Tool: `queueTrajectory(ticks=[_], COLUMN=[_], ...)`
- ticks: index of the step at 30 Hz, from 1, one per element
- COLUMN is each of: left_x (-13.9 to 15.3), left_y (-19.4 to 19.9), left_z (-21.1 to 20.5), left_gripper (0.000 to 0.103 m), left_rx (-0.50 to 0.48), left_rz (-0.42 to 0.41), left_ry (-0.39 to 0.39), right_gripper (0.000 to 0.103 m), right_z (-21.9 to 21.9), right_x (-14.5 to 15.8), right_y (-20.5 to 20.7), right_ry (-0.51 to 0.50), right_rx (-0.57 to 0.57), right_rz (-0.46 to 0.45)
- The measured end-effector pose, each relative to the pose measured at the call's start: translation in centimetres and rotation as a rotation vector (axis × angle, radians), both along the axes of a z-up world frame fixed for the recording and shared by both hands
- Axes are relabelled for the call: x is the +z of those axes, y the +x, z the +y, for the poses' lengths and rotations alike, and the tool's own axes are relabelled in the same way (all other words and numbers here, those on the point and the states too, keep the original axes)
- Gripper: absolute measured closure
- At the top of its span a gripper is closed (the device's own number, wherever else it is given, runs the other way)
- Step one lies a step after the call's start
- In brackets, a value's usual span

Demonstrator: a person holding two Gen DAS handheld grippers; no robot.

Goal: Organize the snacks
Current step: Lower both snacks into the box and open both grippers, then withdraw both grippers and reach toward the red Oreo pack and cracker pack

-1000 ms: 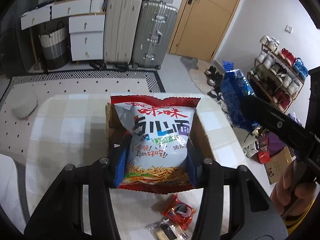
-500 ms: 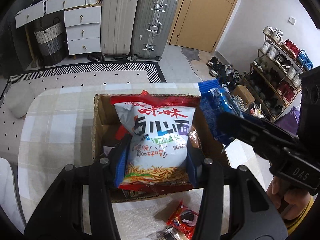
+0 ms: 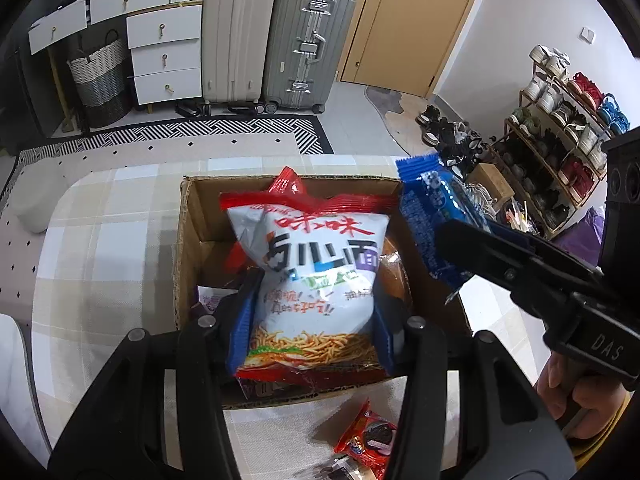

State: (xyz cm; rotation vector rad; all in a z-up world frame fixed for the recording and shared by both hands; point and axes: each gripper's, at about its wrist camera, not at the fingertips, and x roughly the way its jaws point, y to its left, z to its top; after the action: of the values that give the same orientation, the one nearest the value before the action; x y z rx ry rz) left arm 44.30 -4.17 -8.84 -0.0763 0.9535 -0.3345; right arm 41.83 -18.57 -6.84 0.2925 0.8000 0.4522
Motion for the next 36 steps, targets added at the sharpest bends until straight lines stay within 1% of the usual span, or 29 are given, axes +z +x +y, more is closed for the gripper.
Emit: queueTrajectory(ticks=[6, 11, 12, 13, 15, 19, 22, 27, 31, 34, 36], left_x=[-0.1, 0.4, 0.6, 0.7, 1.1, 2.0, 2.8, 4.6, 6.1, 6.8, 7.3], left_y=[-0.1, -0.4, -0.6, -0.7, -1.1, -1.6, -2.5, -5.1, -8.4, -11.7, -13.8], left_z=[0.4, 1.0, 1.2, 1.4, 1.7, 2.3, 2.6, 2.8, 3.2, 3.8, 4.1], left_gripper=[0.056, 0.054, 0.051, 0.045, 0.039, 0.039, 0.039, 0.037, 0.029, 0.028, 0.025], left_rx=[0.004, 0.016, 0.020, 0.025, 0.039, 0.054, 0.063, 0.071, 0.071, 0.075, 0.080], left_rz=[-0.001, -0.013, -0.016, -0.021, -0.030, -0.031, -0.039, -0.058, -0.088, -0.107, -0.122], left_ry=[-0.009, 0.002, -0.002, -0.006, -0.007, -0.005, 0.011, 0.027, 0.046, 0.041, 0.036], right_gripper=[0.058, 0.058, 0.058, 0.058, 0.058, 0.057, 0.056, 0.054, 0.052, 0.047, 0.035], right_z=[0.1, 0.0, 0.1, 0.1, 0.2, 0.8, 1.1, 1.1, 0.9, 0.8, 0.7], right_x=[-0.4, -1.0, -1.2, -1.4, -1.9, -2.4, -1.7, 0.4, 2.8, 4.4, 5.2], right_y=[0.0, 0.2, 0.4, 0.5, 0.6, 0.7, 0.3, -1.1, -3.5, -6.1, -8.6], right_ry=[-0.004, -0.006, -0.005, -0.009, -0.026, -0.070, -0.119, -0.127, -0.102, -0.091, -0.089], right_rx=[0.002, -0.005, -0.007, -0.010, -0.019, -0.018, -0.031, -0.030, -0.024, -0.014, -0.013], right_rz=[0.019, 0.040, 0.050, 0.061, 0.071, 0.086, 0.053, -0.009, -0.063, -0.103, -0.140])
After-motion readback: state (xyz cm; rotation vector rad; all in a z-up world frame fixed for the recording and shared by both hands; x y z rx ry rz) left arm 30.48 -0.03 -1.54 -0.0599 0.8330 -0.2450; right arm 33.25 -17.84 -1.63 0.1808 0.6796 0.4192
